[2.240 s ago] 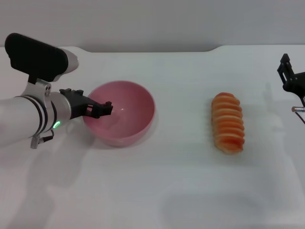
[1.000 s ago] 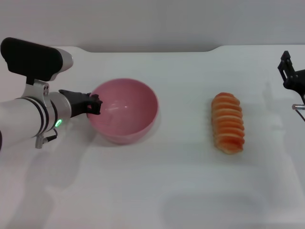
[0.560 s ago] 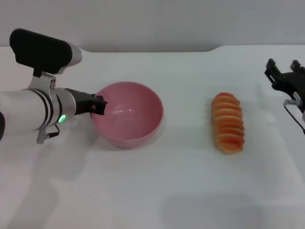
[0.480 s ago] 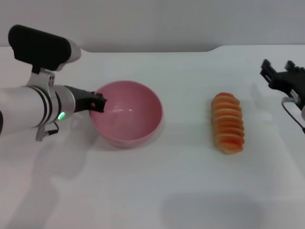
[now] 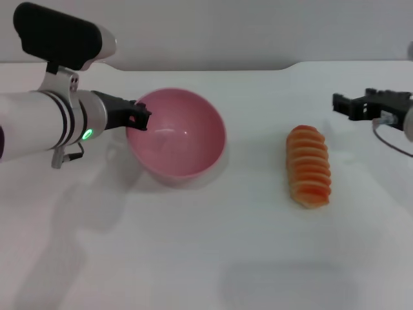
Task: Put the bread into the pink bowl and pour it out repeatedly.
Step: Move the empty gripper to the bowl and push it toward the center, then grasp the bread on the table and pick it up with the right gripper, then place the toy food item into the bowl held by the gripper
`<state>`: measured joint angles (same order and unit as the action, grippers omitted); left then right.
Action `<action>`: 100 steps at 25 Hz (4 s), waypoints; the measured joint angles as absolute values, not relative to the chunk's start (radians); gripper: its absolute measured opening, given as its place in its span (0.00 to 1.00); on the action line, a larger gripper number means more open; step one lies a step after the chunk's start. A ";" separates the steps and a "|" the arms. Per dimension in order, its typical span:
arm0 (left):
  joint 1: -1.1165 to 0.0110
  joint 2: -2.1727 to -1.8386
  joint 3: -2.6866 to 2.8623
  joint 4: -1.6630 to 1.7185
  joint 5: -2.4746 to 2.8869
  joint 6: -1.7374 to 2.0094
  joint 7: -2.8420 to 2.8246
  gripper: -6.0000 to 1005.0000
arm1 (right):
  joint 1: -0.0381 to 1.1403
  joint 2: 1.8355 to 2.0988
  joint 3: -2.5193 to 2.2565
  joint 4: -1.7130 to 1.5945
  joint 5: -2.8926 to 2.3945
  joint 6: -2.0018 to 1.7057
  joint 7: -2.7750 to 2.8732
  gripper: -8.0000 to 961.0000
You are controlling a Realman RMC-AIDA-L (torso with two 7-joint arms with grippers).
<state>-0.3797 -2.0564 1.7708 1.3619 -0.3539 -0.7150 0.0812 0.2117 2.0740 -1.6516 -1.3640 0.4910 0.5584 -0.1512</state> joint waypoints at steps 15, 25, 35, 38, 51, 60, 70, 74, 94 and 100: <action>-0.408 -2.057 1.756 1.394 -0.343 -0.754 0.096 0.06 | 0.300 2.077 -1.697 -1.215 0.549 0.609 -0.145 0.68; -0.420 -2.057 1.755 1.397 -0.344 -0.770 0.105 0.06 | 0.361 2.079 -1.713 -1.116 0.577 0.574 -0.144 0.68; -0.420 -2.056 1.756 1.404 -0.344 -0.776 0.114 0.06 | 0.408 2.079 -1.726 -1.047 0.582 0.552 -0.144 0.67; -0.420 -2.057 1.756 1.405 -0.344 -0.777 0.122 0.06 | 0.431 2.080 -1.727 -0.998 0.582 0.540 -0.140 0.67; -0.420 -2.057 1.757 1.410 -0.344 -0.780 0.123 0.06 | 0.464 2.080 -1.744 -0.954 0.584 0.536 -0.134 0.57; -0.420 -2.057 1.757 1.411 -0.344 -0.781 0.126 0.06 | 0.432 2.076 -1.768 -1.068 0.569 0.538 -0.135 0.44; -0.422 -2.056 1.744 1.397 -0.344 -0.772 0.133 0.06 | 0.328 2.076 -1.740 -1.405 0.442 0.672 -0.079 0.35; -0.429 -2.059 1.748 1.385 -0.344 -0.762 0.134 0.06 | 0.317 2.076 -1.742 -1.523 0.440 0.696 -0.082 0.33; -0.461 -2.065 1.819 1.395 -0.386 -0.751 0.095 0.06 | 0.495 2.078 -1.853 -1.368 0.527 0.546 -0.075 0.21; -0.463 -2.063 1.814 1.396 -0.387 -0.750 0.100 0.06 | 0.485 2.077 -1.896 -1.407 0.521 0.538 -0.077 0.18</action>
<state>-0.4633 -2.0631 1.8144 1.3961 -0.3866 -0.7500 0.0997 0.4847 2.0768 -1.8961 -1.4074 0.5207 0.5376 -0.0772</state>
